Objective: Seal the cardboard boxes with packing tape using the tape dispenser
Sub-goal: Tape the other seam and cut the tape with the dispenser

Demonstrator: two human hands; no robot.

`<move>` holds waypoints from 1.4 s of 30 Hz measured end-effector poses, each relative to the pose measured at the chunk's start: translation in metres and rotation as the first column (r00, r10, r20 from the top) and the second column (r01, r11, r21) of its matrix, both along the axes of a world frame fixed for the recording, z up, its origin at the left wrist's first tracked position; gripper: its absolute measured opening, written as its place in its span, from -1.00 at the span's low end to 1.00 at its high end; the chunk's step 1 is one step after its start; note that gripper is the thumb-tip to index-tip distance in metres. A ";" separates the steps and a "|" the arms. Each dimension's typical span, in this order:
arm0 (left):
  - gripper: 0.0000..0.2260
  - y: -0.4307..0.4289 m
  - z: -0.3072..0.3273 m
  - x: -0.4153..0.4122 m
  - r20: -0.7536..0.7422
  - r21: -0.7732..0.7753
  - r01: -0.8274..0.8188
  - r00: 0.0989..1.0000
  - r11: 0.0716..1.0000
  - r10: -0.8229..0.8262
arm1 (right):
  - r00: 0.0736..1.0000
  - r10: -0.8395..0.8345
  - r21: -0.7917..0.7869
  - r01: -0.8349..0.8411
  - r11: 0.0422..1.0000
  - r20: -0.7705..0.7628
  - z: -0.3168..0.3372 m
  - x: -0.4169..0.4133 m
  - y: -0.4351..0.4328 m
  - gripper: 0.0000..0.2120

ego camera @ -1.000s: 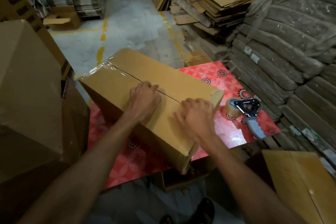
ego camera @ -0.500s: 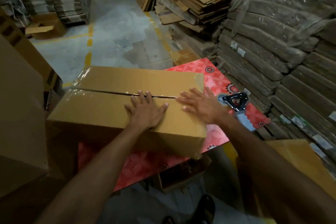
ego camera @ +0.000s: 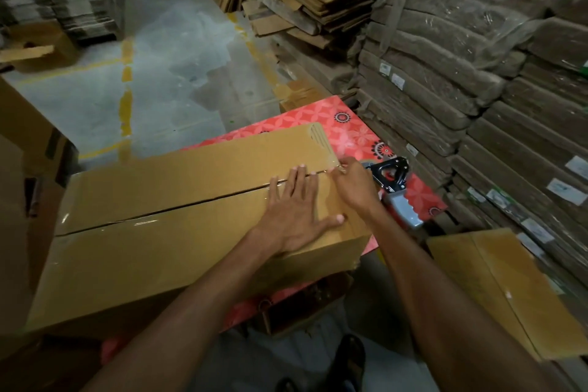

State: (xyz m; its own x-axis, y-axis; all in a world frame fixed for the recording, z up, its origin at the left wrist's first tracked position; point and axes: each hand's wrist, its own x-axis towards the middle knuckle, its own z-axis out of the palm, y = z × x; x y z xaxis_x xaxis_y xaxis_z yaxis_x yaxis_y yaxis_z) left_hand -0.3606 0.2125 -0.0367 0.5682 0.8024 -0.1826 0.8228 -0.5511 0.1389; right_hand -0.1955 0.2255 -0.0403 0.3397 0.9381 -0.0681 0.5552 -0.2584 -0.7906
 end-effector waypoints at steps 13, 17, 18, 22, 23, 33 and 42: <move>0.18 0.060 -0.010 0.034 0.048 0.024 -0.192 0.981 0.981 0.191 | 0.836 0.196 -0.042 -0.253 0.967 -0.512 -0.016 0.035 0.028 -0.47; -0.12 0.075 -0.007 0.042 0.078 0.162 0.051 0.995 0.985 -0.064 | 0.794 0.218 -0.032 -0.286 0.958 -0.567 -0.039 0.062 0.000 -0.56; -0.19 0.082 -0.006 0.046 0.064 0.176 0.133 0.987 0.975 -0.146 | 0.805 0.212 -0.020 -0.268 0.963 -0.554 -0.047 0.073 -0.006 -0.59; -0.26 0.109 -0.007 0.063 0.063 0.145 0.164 0.983 0.976 -0.174 | 0.975 -0.209 -0.200 0.219 0.955 0.071 -0.102 0.132 -0.010 -0.69; -0.28 0.114 -0.008 0.067 0.066 0.154 0.153 0.984 0.976 -0.165 | 0.938 -0.208 -0.289 0.288 0.913 0.277 -0.116 0.145 -0.011 -0.60; -0.29 0.128 -0.011 0.105 0.004 0.186 0.027 1.000 0.982 -0.028 | 0.962 -0.182 -0.482 0.260 0.837 0.203 -0.130 0.160 0.024 -0.74; -0.58 0.142 -0.001 0.097 0.331 -0.007 0.028 0.943 1.000 -0.024 | 0.877 -0.246 -0.338 0.103 0.936 -0.413 -0.041 0.174 0.076 -0.92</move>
State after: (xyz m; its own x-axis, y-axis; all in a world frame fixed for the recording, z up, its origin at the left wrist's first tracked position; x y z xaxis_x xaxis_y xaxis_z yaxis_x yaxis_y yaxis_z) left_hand -0.2631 0.3550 -0.0381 0.6187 0.7855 0.0102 0.7148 -0.5683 0.4076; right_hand -0.0212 0.3018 -0.0813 0.3625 0.7770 -0.5147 0.0891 -0.5786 -0.8107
